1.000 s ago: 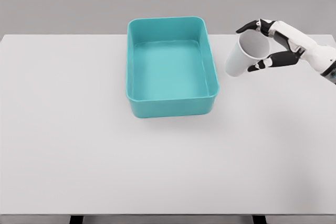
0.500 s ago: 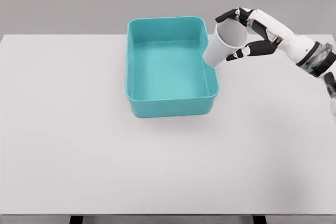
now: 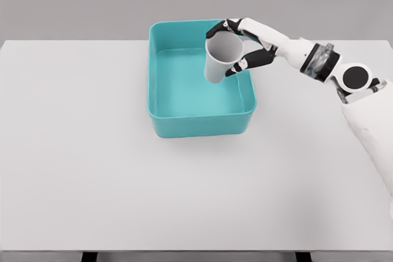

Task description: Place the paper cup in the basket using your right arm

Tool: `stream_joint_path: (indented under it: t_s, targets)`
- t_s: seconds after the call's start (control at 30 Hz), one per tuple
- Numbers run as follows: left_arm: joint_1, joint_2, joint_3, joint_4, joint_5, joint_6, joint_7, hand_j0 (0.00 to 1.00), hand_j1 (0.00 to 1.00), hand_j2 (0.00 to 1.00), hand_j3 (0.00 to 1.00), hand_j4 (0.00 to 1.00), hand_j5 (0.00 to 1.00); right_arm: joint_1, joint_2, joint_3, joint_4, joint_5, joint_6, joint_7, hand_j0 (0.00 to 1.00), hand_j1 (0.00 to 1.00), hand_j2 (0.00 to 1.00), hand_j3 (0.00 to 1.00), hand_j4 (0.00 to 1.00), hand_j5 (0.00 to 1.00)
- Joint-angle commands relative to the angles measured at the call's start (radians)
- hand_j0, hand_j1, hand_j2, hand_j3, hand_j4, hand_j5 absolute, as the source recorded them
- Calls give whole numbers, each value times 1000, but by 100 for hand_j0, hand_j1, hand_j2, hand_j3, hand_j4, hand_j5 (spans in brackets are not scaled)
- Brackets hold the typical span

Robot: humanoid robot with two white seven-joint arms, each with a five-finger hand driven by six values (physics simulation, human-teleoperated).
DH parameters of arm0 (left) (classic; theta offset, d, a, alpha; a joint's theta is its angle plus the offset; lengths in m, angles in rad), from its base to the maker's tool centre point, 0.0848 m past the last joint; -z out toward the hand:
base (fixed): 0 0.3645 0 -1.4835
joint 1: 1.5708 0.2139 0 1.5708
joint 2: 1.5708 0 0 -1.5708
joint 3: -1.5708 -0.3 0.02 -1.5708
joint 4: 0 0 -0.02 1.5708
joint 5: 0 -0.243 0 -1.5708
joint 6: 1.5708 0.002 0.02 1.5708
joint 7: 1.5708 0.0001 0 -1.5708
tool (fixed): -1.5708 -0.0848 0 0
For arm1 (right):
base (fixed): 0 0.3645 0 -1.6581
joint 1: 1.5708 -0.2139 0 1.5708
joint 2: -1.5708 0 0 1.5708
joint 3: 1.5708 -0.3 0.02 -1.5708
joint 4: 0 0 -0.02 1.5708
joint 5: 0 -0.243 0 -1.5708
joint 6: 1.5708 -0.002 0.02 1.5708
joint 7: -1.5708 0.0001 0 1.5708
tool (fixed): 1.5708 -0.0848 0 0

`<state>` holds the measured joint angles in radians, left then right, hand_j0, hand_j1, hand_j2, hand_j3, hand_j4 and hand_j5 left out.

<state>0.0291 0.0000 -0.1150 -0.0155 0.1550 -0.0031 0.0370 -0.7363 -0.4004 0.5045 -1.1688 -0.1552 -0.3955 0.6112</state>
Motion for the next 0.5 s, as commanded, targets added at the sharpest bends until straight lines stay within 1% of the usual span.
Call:
stream_joint_path:
  t_s: [0.0, 0.07, 0.1, 0.13, 0.2, 0.23, 0.3, 0.4, 0.43, 0.47]
  targets:
    - [0, 0, 0, 0, 0, 0, 0, 100, 100, 100, 100, 100, 100, -3, 20, 14, 5, 97, 20, 0, 61, 61, 61, 61, 61, 61]
    - [0, 0, 0, 0, 0, 0, 0, 100, 100, 100, 100, 100, 100, -17, 34, 16, 0, 190, 53, 0, 61, 61, 61, 61, 61, 61]
    - [0, 0, 0, 0, 0, 0, 0, 100, 100, 100, 100, 100, 100, -32, 51, 35, -5, 244, 60, 0, 61, 61, 61, 61, 61, 61]
    - [0, 0, 0, 0, 0, 0, 0, 100, 100, 100, 100, 100, 100, -51, 54, 75, -6, 258, 70, 0, 61, 61, 61, 61, 61, 61]
    - [0, 0, 0, 0, 0, 0, 0, 100, 100, 100, 100, 100, 100, -83, 91, 103, -11, 341, 75, 0, 61, 61, 61, 61, 61, 61]
    - [0, 0, 0, 0, -2, 0, 0, 100, 100, 100, 100, 100, 100, -94, 98, 124, -12, 385, 80, 0, 61, 61, 61, 61, 61, 61]
    - [0, 0, 0, 0, 0, 0, 0, 100, 100, 100, 100, 100, 100, -100, 106, 140, -54, 497, 130, 0, 61, 61, 61, 61, 61, 61]
    - [0, 0, 0, 0, 0, 0, 0, 100, 100, 100, 100, 100, 100, -109, 115, 163, -68, 667, 159, 0, 63, 63, 63, 63, 63, 63]
    - [0, 0, 0, 0, 0, 0, 0, 100, 100, 100, 100, 100, 100, -114, 115, 163, -84, 724, 162, 0, 64, 64, 64, 64, 64, 64]
    - [0, 0, 0, 0, 0, 0, 0, 100, 100, 100, 100, 100, 100, -115, 115, 164, -120, 766, 201, 0, 64, 64, 64, 64, 64, 64]
